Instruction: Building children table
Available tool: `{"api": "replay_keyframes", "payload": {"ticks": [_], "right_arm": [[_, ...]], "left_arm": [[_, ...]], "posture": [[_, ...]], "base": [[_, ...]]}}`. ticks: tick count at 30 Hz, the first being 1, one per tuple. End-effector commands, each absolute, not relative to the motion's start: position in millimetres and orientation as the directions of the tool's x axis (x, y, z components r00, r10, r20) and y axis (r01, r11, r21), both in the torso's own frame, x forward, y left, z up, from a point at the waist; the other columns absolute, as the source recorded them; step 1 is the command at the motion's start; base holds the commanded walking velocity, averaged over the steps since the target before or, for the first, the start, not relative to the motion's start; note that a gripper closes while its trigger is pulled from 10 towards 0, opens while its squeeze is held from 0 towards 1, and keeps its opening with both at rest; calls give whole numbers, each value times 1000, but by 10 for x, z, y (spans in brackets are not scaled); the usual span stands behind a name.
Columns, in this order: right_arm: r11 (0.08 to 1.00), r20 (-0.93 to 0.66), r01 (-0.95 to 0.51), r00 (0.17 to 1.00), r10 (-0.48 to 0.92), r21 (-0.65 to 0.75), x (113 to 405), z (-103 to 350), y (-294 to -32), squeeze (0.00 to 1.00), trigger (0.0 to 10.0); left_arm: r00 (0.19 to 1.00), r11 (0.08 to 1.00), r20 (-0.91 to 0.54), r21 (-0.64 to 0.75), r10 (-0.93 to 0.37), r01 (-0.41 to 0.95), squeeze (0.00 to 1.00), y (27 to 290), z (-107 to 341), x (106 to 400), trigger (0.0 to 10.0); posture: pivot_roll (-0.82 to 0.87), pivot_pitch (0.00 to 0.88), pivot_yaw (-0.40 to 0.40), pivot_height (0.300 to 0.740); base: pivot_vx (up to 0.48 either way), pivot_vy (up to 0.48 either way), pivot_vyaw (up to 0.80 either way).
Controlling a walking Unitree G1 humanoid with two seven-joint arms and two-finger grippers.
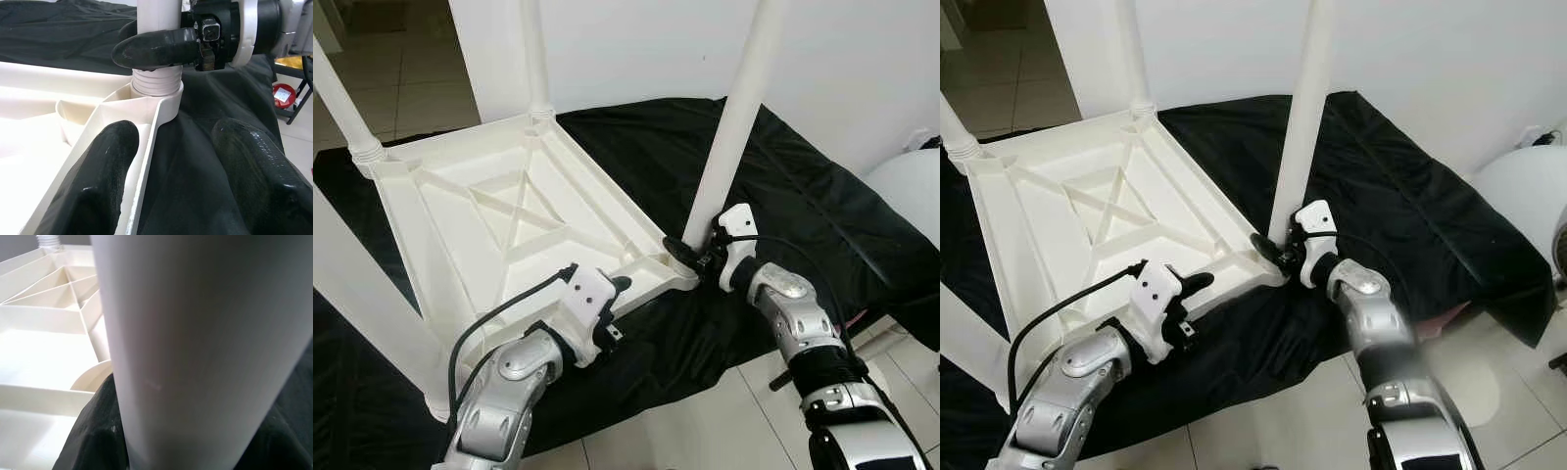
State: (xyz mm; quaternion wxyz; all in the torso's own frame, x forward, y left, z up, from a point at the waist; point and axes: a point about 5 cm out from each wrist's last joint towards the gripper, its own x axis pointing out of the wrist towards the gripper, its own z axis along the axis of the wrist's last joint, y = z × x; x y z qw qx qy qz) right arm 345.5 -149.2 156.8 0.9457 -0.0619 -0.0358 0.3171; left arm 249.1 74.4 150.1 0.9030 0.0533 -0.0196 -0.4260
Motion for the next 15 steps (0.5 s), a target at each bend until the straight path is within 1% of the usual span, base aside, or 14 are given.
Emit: {"api": "replay_keyframes", "payload": {"ticks": [1, 4, 6, 7, 8, 9, 10, 11, 12, 14, 15], "right_arm": [[819, 40, -556, 823, 566, -139, 3422, 1550, -1481, 0, 10000], [866, 66, -490, 865, 497, -103, 3394, 1559, -1446, 0, 10000], [866, 66, -490, 865, 497, -103, 3394, 1559, -1446, 0, 10000], [888, 70, -453, 886, 459, -83, 3398, 1559, -1446, 0, 10000], [922, 67, -382, 920, 385, -58, 3396, 1550, -1442, 0, 10000], [922, 67, -382, 920, 385, -58, 3396, 1550, -1442, 0, 10000], [943, 62, -329, 941, 331, -42, 3391, 1544, -1441, 0, 10000], [943, 62, -329, 941, 331, -42, 3391, 1544, -1441, 0, 10000], [956, 54, -291, 955, 292, -23, 3377, 1529, -1417, 0, 10000], [956, 54, -291, 955, 292, -23, 3377, 1529, -1417, 0, 10000], [970, 42, -243, 969, 244, -12, 3353, 1503, -1373, 0, 10000]], "left_arm": [[678, 671, -24, 120, -735, 732, 0, 749, 1467, 2514, 10000], [690, 680, -24, 143, -724, 719, 0, 758, 1463, 2521, 10000], [690, 680, -24, 143, -724, 719, 0, 758, 1463, 2521, 10000], [689, 680, -24, 143, -724, 719, 0, 758, 1461, 2519, 10000], [691, 681, -27, 144, -723, 718, 0, 762, 1454, 2520, 10000], [691, 681, -27, 144, -723, 718, 0, 762, 1454, 2520, 10000], [692, 682, -29, 144, -721, 717, 0, 765, 1449, 2521, 10000], [692, 682, -29, 144, -721, 717, 0, 765, 1449, 2521, 10000], [692, 682, -30, 144, -721, 717, 0, 769, 1447, 2520, 10000], [692, 682, -30, 144, -721, 717, 0, 769, 1447, 2520, 10000], [694, 684, -31, 143, -719, 715, 0, 776, 1444, 2524, 10000]], "posture": [[-35, 54, -42, 740], [-35, 53, -44, 740], [-35, 53, -44, 740], [-35, 52, -44, 740], [-36, 51, -45, 740], [-36, 51, -45, 740], [-36, 51, -45, 740], [-36, 51, -45, 740], [-37, 51, -45, 740], [-37, 51, -45, 740], [-37, 48, -45, 740]], "base": [[0, 0, 0], [0, 0, 0], [0, 0, 0], [0, 0, 0], [0, 0, 0], [0, 0, 0], [0, 0, 0], [0, 0, 0], [0, 0, 0], [0, 0, 0], [0, 0, 0]]}}
